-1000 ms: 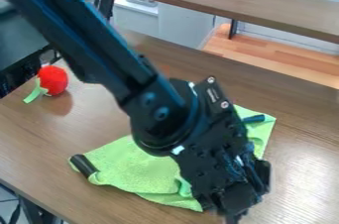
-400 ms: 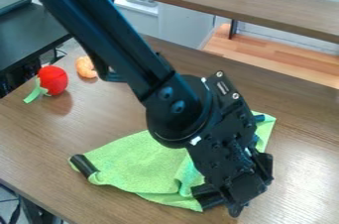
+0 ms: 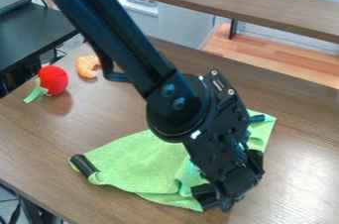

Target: Unfold the cloth bottom right to the top left

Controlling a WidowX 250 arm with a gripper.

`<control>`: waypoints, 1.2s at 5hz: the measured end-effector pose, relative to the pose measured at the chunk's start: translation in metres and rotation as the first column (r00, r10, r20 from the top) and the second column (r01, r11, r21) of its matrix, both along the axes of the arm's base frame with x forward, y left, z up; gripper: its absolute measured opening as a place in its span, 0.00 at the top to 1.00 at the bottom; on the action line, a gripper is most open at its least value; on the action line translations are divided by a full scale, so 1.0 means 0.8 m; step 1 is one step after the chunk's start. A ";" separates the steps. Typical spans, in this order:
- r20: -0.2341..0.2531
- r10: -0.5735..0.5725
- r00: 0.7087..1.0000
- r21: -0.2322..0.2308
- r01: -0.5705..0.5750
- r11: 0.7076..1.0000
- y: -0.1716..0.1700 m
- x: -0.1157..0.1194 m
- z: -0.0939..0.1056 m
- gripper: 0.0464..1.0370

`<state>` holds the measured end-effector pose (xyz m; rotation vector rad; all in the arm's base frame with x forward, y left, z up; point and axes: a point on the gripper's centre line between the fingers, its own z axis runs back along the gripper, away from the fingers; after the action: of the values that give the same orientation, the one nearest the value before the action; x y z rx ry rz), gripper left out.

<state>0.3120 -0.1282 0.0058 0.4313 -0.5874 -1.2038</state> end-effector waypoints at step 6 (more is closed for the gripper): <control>-0.062 0.009 0.998 -0.002 -0.009 1.000 0.000 -0.002 -0.013 0.04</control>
<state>0.3101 -0.1280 -0.0048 0.3932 -0.5326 -1.2041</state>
